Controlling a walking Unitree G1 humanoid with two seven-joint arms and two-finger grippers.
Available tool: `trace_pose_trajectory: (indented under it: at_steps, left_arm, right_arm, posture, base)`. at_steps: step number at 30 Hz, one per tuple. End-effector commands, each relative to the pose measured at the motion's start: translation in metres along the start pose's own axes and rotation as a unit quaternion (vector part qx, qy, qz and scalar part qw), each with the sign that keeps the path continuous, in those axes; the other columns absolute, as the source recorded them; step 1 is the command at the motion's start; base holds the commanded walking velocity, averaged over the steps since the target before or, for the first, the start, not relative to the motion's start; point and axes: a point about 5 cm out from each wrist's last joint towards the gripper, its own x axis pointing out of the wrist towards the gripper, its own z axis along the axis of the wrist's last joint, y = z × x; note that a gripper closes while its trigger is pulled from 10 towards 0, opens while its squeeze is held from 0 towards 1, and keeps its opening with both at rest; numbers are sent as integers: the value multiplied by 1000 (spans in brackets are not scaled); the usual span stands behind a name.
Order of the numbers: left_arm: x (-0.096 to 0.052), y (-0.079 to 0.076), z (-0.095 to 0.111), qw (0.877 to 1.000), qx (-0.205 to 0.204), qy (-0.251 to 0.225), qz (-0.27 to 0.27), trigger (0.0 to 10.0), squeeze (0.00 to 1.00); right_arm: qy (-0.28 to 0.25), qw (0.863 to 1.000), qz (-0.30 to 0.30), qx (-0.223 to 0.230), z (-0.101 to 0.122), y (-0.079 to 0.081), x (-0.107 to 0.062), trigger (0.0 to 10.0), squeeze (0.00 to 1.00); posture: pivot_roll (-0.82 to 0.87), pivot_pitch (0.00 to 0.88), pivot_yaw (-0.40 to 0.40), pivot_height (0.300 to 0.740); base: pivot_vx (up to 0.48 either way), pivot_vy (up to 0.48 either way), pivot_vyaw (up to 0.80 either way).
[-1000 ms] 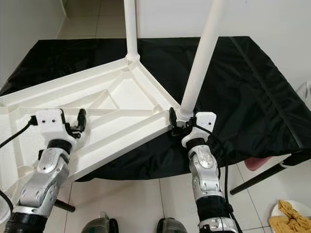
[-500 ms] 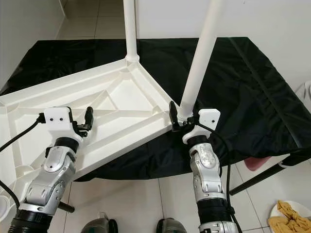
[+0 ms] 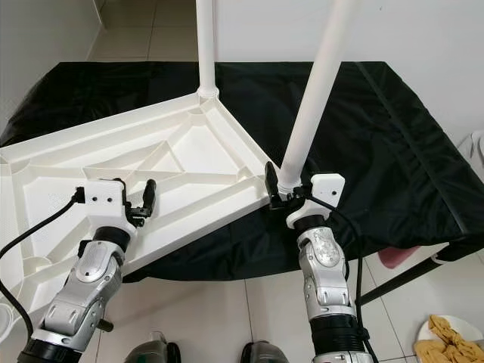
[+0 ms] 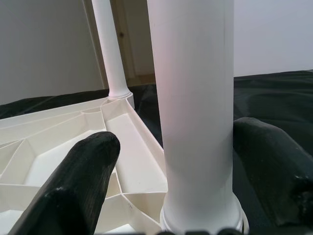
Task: Building children table
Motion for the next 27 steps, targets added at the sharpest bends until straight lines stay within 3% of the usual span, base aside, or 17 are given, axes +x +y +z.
trace_pose_trajectory:
  at_steps: [1, 15, 17, 23, 27]
  left_arm:
    - [-2, -8, -1, 997, 14, -2, -80, 10000, 0]
    - [1, -20, 2, 995, 21, -13, -96, 10000, 0]
    - [0, -30, 5, 991, -30, -6, -133, 10000, 0]
    - [-3, -35, 2, 988, 7, -10, -156, 10000, 0]
    - [-4, -35, 1, 988, 9, -10, -155, 10000, 0]
  right_arm:
    - [11, 1000, 11, 0, -4, 3, -1, 10000, 0]
    - [13, 1000, 4, 5, -6, 6, 1, 10000, 0]
    - [13, 1000, 4, 4, -7, 6, 2, 10000, 0]
    - [12, 1000, 3, 4, -7, 6, 4, 10000, 0]
    - [12, 1000, 2, 4, -7, 6, 5, 10000, 0]
  posture:
    - [40, 48, -14, 740]
    - [45, 36, -9, 740]
    - [47, 32, -9, 740]
    - [47, 25, -9, 740]
    - [52, 19, -14, 740]
  base:
    - [0, 0, 0]
    - [0, 0, 0]
    - [0, 0, 0]
    - [0, 0, 0]
    - [0, 0, 0]
